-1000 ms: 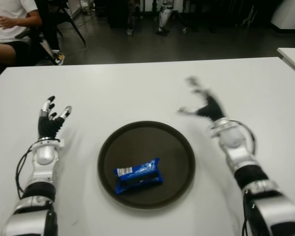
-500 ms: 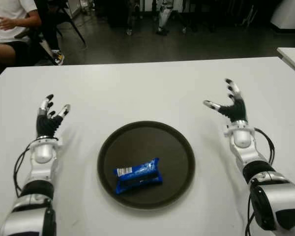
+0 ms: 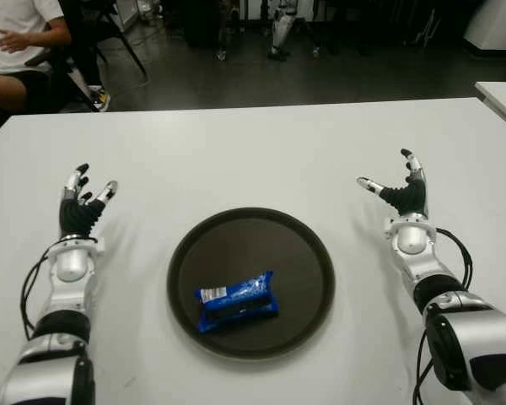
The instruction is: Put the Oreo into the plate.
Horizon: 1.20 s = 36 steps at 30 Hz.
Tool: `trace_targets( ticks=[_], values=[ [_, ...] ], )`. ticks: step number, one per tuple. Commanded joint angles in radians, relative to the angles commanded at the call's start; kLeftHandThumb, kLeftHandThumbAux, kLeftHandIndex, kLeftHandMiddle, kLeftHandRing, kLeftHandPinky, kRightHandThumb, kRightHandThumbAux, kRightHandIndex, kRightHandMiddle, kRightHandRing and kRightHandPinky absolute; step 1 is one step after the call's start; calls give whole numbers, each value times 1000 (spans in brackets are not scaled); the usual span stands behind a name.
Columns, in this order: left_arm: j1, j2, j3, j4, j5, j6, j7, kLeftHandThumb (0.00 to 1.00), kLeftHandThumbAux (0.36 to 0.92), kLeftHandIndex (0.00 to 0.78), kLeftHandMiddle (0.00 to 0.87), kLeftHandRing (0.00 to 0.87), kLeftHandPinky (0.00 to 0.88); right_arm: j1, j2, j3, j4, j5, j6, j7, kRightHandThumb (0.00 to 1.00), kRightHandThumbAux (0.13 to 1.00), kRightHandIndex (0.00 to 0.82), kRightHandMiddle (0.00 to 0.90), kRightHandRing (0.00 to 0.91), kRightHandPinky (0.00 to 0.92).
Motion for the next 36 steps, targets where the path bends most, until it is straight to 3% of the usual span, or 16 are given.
trace_targets(
  ticks=[36],
  values=[
    [9,-12,-5,-5,6,-9,10,0,601,0,0,0,6,5,8,-19,-12,5,24,7,0,789,4,20,14,44]
  ],
)
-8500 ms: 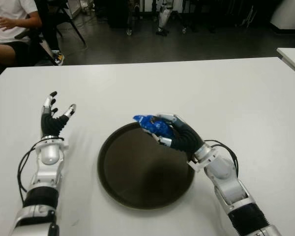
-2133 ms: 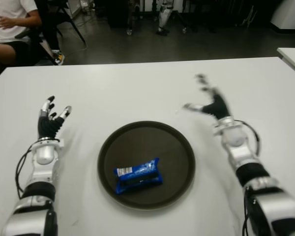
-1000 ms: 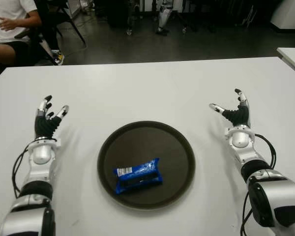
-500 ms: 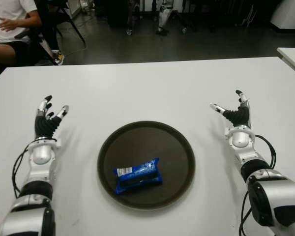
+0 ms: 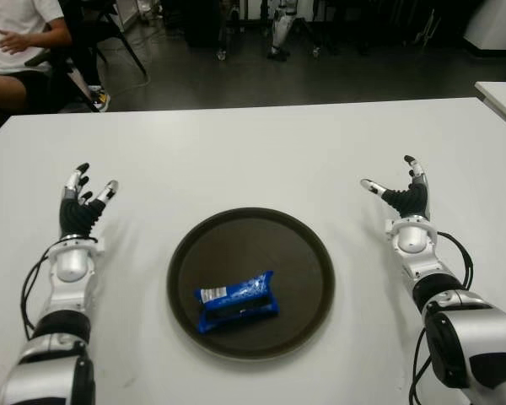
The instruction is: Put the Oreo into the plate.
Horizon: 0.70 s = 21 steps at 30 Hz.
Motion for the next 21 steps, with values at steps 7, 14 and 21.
trace_targets(
  ticks=[7,14,21],
  values=[
    [0,-3,-2,3,2,-2,4,0,601,0,0,0,6,4,-1,7,-3,-8,-10,-6,0,811,7,17,10,39],
    [1,-4,-3,5,2,-4,5,0,601,0,0,0,6,6,-1,12,-4,-12,-19,-9,0,829,12,29,26,46],
    [2,-5,-4,6,2,-5,6,0,601,0,0,0,6,5,-2,17,-1,-18,-19,-22,0,822,16,36,39,56]
  ],
)
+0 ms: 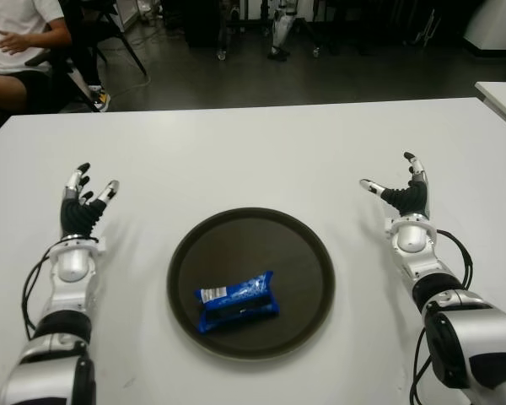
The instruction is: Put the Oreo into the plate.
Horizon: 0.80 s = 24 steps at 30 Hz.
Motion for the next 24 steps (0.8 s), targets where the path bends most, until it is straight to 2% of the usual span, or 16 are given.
trace_targets(
  ticks=[10,24],
  values=[
    [1,-1,-2,-1,0,-2,2,0,601,0,0,0,6,2,-1,2,0,-10,-4,-10,0,820,18,30,30,37],
    [-2,-2,-3,1,1,0,4,0,601,0,0,0,6,1,-7,11,3,-28,-2,-9,0,800,18,32,42,58]
  ],
)
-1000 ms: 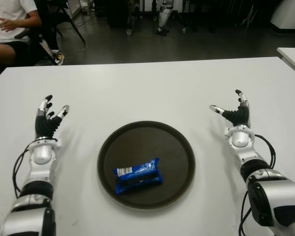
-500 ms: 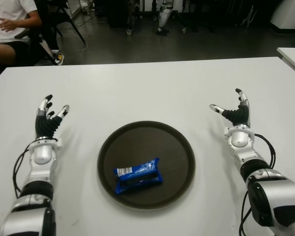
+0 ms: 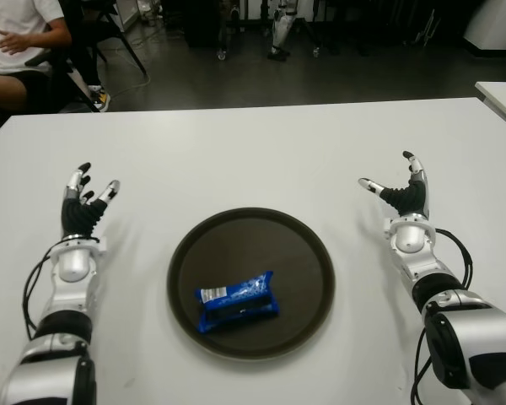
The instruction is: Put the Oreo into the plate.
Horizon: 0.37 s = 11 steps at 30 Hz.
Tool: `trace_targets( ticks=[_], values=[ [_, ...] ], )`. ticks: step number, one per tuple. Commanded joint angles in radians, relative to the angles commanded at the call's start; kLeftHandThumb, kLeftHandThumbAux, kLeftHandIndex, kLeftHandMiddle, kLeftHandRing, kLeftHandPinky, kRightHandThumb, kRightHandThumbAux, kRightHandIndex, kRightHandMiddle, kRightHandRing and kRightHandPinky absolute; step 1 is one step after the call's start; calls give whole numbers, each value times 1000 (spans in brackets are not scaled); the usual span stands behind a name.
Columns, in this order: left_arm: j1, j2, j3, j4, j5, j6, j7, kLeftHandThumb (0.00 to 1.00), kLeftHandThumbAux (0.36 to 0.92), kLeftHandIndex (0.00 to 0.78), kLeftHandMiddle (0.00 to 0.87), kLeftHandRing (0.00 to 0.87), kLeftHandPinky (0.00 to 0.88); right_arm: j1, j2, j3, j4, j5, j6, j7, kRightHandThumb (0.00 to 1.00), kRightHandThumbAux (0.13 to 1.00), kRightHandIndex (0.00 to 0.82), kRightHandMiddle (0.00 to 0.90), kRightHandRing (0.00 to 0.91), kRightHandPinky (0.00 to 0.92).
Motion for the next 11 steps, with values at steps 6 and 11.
trace_targets(
  ticks=[6,11],
  values=[
    [0,0,0,-2,0,0,0,0,601,0,0,0,6,-1,1,-4,1,7,5,5,0,808,14,33,40,55],
    [2,-1,0,-6,0,1,1,0,601,0,0,0,6,-1,2,-11,-1,14,3,8,0,815,16,38,42,62]
  ],
)
